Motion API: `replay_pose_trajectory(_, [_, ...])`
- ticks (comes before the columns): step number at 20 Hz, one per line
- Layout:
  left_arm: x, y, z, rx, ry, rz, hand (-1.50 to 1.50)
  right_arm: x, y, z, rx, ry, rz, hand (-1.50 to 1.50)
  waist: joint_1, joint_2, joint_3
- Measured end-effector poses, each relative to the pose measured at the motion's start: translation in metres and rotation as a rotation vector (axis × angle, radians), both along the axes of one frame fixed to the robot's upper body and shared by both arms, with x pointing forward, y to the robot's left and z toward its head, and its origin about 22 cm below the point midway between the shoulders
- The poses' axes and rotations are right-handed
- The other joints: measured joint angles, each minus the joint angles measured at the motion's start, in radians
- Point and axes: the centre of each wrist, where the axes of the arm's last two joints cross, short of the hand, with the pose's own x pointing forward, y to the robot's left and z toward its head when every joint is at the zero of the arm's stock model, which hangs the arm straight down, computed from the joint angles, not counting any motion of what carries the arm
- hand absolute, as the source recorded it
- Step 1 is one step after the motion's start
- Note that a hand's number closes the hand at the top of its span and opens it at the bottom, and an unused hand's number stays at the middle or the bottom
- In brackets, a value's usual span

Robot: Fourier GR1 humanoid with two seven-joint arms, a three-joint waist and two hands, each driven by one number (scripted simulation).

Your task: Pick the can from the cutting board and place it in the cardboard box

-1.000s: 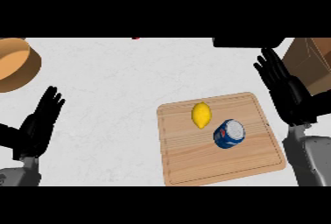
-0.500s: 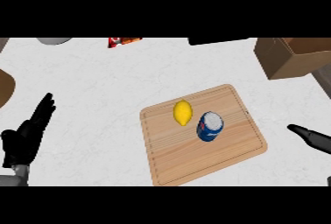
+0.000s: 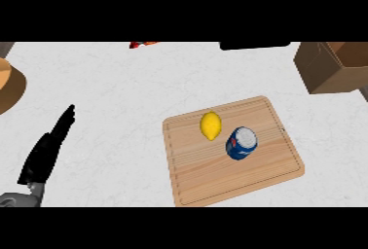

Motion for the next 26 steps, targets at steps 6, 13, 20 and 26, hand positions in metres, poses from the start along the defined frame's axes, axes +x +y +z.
replay_pose_trajectory(6, [0.009, -0.019, -0.001, 0.024, -0.002, -0.036, 0.00, -0.066, 0.038, 0.008, -0.141, 0.166, -0.042, -1.50, 0.038, 0.005, -0.004])
replay_pose_trajectory(13, [0.020, -0.034, 0.002, 0.025, -0.008, -0.066, 0.00, -0.090, 0.084, 0.044, -0.222, 0.331, -0.088, -1.50, 0.064, 0.010, -0.005])
replay_pose_trajectory(20, [0.027, -0.039, 0.007, 0.024, -0.007, -0.075, 0.00, -0.088, 0.118, 0.070, -0.262, 0.470, -0.193, -1.50, 0.079, 0.011, -0.005])
replay_pose_trajectory(26, [0.026, -0.046, 0.000, 0.028, -0.010, -0.085, 0.00, -0.065, 0.142, 0.074, -0.231, 0.570, -0.212, -1.50, 0.087, 0.012, -0.005])
